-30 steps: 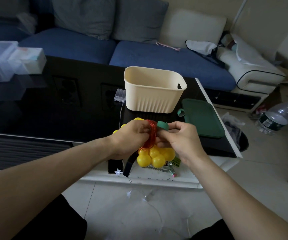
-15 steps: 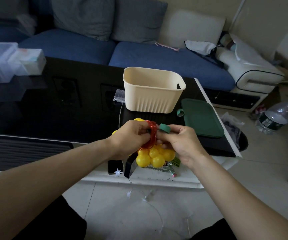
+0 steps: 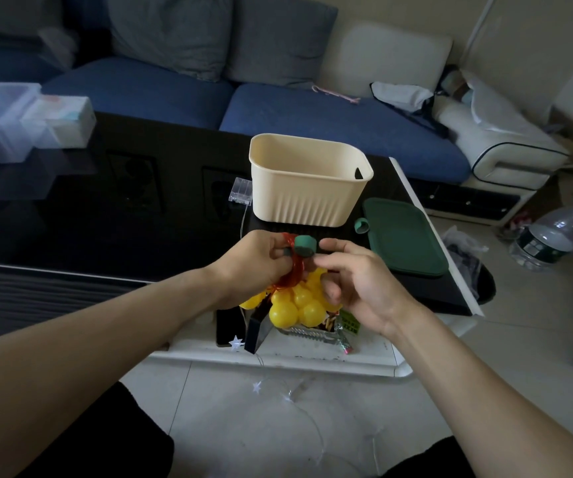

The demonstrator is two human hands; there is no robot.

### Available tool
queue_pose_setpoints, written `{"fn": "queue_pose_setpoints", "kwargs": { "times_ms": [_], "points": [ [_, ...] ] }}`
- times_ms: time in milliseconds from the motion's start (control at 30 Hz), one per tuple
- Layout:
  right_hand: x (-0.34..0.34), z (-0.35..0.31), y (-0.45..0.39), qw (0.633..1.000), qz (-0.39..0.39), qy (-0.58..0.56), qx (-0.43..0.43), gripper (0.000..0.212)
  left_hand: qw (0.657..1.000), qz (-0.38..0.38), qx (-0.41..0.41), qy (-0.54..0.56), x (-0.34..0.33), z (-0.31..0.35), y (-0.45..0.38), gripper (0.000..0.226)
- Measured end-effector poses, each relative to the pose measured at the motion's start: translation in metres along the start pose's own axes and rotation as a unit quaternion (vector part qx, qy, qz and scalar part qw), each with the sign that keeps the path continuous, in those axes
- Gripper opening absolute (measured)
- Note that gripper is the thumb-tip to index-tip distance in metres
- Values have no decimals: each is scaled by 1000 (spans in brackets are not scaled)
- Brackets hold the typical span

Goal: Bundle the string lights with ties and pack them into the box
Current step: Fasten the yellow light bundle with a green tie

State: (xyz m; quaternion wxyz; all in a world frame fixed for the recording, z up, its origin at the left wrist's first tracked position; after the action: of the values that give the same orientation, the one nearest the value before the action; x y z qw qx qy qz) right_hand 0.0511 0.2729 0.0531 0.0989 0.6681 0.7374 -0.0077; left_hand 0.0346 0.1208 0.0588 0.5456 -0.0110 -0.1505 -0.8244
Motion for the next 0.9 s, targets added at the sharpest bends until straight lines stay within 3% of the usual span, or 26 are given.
{"fn": "queue_pose_setpoints", "kwargs": {
  "times_ms": [167, 300, 400, 533, 700, 900],
  "points": [
    [-11, 1, 4, 999, -19, 41, 24, 67, 994, 7, 1, -113, -5, -1, 0, 23],
    [-12, 3, 5, 999, 28, 21, 29, 60, 987, 2, -12, -157, -11, 4, 2, 21],
    [-13, 1, 4, 999, 34, -6, 38, 70, 990, -24, -21, -141, -13, 8, 3, 20],
    [-15, 7, 0, 998, 53, 9, 36, 75, 991, -58, -19, -121, -14, 3, 2, 38],
    [-14, 13, -3, 996, 87, 28, 9, 42, 980, 9, -59, -189, -15, 2, -1, 30],
    [-10, 1, -4, 989, 41, 127, 58, 32, 974, 25, -71, -215, -16, 1, -3, 18]
  ]
}}
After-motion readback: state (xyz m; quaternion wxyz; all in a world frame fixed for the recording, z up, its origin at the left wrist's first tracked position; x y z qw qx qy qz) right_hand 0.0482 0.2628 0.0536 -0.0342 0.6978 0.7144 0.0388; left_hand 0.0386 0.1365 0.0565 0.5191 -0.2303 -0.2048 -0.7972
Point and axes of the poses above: each hand's wrist, its own y-axis away from the middle knuckle, its own x-axis out of the back of the hand, z = x × y, the point moved 5 cm from there along -y, towards the middle knuckle, and after that the axes turned 10 degrees about x, right-handed, at the moved point
